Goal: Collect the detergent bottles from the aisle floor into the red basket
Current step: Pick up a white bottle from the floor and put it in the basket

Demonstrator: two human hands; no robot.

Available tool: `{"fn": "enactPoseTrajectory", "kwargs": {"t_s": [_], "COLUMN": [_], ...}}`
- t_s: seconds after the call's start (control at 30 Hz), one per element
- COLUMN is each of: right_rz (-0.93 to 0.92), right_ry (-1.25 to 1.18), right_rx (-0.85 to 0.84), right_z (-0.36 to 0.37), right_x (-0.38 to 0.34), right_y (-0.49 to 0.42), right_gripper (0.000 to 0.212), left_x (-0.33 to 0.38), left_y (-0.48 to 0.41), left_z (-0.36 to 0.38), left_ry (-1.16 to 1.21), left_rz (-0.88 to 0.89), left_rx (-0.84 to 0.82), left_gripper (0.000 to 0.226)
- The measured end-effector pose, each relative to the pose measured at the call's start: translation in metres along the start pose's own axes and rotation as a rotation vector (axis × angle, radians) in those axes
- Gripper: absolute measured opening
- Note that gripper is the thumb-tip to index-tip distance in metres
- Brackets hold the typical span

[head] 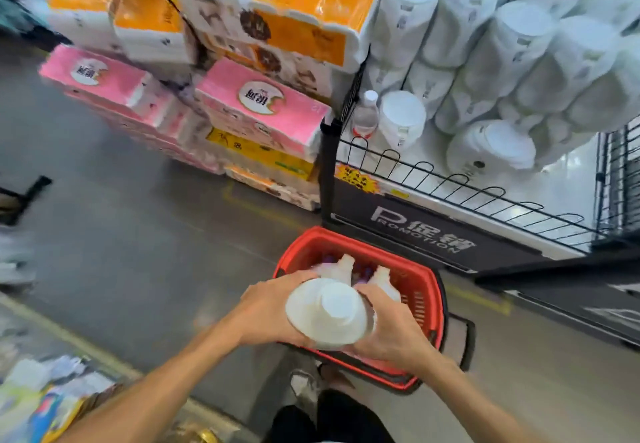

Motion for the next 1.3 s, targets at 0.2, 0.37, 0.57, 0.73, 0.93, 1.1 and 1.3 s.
{"fn": "enactPoseTrajectory", "kwargs": {"t_s": [0.2, 0.37, 0.57, 0.73, 0.93, 1.1, 1.3], "right_rz": [0.141, 0.247, 0.296, 0.342, 0.448, 0.674, 0.732], "right_ry": [-0.003, -0.076, -0.091, -0.159, -0.224, -0.165, -0.088], "right_rx": [-0.084, -0.082, -0.119, -0.149, -0.151, 0.063, -0.096], "right_z": [0.04, 0.074, 0.135, 0.189, 0.225, 0.256, 0.245], "right_x": [0.048, 0.084, 0.146, 0.191, 0.221, 0.222, 0.172], "right_y": [-0.033, -0.073, -0.143, -0.192, -0.215, -0.222, -0.236], "right_gripper": [0.089, 0.086, 0.084, 0.086, 0.096, 0.069, 0.065], "left_x": [-0.038, -0.098, -0.185, -0.249, -0.291, -0.284, -0.248], "left_y": [-0.058, -0.117, -0.187, -0.232, -0.258, -0.25, -0.234], "left_z": [0.026, 0.059, 0.118, 0.157, 0.182, 0.174, 0.137], "left_ry": [-0.002, -0.012, -0.026, -0.012, -0.002, -0.035, -0.254], "left_rz": [0.006, 0.005, -0.016, -0.037, -0.083, -0.224, -0.208], "left_rx": [-0.176, -0.251, -0.319, -0.394, -0.425, -0.098, -0.37], "left_gripper": [0.092, 0.103, 0.107, 0.116, 0.1, 0.052, 0.046]}}
Point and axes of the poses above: each hand's wrist, its own y-axis away from the middle knuckle, its own z-axis out of the palm, x = y × z, the point moved 1 cm from there along -y, towards the middle knuckle
